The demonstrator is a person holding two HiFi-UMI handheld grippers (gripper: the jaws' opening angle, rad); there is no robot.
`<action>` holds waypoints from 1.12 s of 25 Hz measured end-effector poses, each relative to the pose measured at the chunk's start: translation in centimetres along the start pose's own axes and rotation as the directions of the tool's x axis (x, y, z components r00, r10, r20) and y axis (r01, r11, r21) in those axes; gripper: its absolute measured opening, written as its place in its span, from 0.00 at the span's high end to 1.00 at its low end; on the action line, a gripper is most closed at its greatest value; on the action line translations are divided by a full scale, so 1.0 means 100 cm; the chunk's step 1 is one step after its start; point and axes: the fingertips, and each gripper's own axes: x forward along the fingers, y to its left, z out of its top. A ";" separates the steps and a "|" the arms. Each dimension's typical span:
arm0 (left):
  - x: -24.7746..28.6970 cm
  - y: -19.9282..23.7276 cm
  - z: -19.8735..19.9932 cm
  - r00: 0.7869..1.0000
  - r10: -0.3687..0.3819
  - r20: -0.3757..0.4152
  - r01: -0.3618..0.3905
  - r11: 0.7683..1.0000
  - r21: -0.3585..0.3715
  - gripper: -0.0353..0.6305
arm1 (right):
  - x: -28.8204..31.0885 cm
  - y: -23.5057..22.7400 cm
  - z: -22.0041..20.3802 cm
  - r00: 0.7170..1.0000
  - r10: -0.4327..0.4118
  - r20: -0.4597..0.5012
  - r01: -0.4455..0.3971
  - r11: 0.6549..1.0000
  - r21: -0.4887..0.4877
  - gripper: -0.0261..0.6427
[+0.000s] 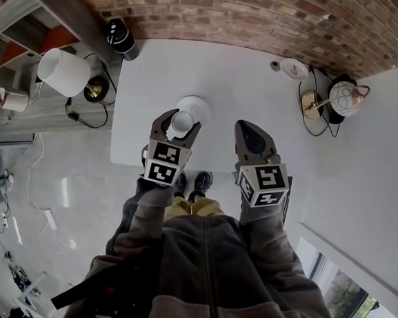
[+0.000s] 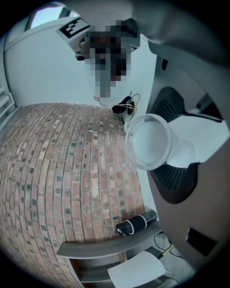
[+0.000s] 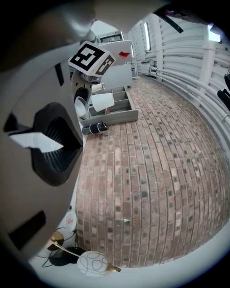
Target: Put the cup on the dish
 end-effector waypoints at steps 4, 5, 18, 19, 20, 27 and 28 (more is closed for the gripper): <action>0.027 0.006 -0.029 0.999 -0.016 -0.052 0.016 1.000 -0.004 0.56 | 0.017 -0.005 -0.023 0.999 0.008 -0.054 -0.007 1.000 0.010 0.96; 0.033 0.007 -0.035 0.998 -0.020 -0.060 0.020 1.000 -0.004 0.56 | 0.021 -0.007 -0.028 0.998 0.009 -0.066 -0.008 1.000 0.013 0.96; 0.099 0.013 -0.101 0.992 -0.042 -0.122 0.045 0.999 0.025 0.56 | 0.051 -0.015 -0.092 0.981 0.029 -0.191 -0.020 0.998 0.052 0.96; 0.103 0.014 -0.106 0.991 -0.043 -0.126 0.047 0.998 0.030 0.56 | 0.051 -0.015 -0.096 0.979 0.029 -0.201 -0.019 0.998 0.053 0.96; 0.107 0.015 -0.112 0.990 -0.045 -0.132 0.049 0.998 0.030 0.56 | 0.052 -0.014 -0.100 0.978 0.028 -0.209 -0.017 0.998 0.054 0.96; 0.136 0.025 -0.138 0.985 -0.047 -0.167 0.051 0.999 0.017 0.56 | 0.059 -0.016 -0.119 0.968 0.024 -0.248 -0.009 0.998 0.062 0.96; 0.139 0.025 -0.140 0.984 -0.052 -0.172 0.056 0.998 0.018 0.56 | 0.059 -0.018 -0.120 0.968 0.022 -0.252 -0.006 0.998 0.063 0.96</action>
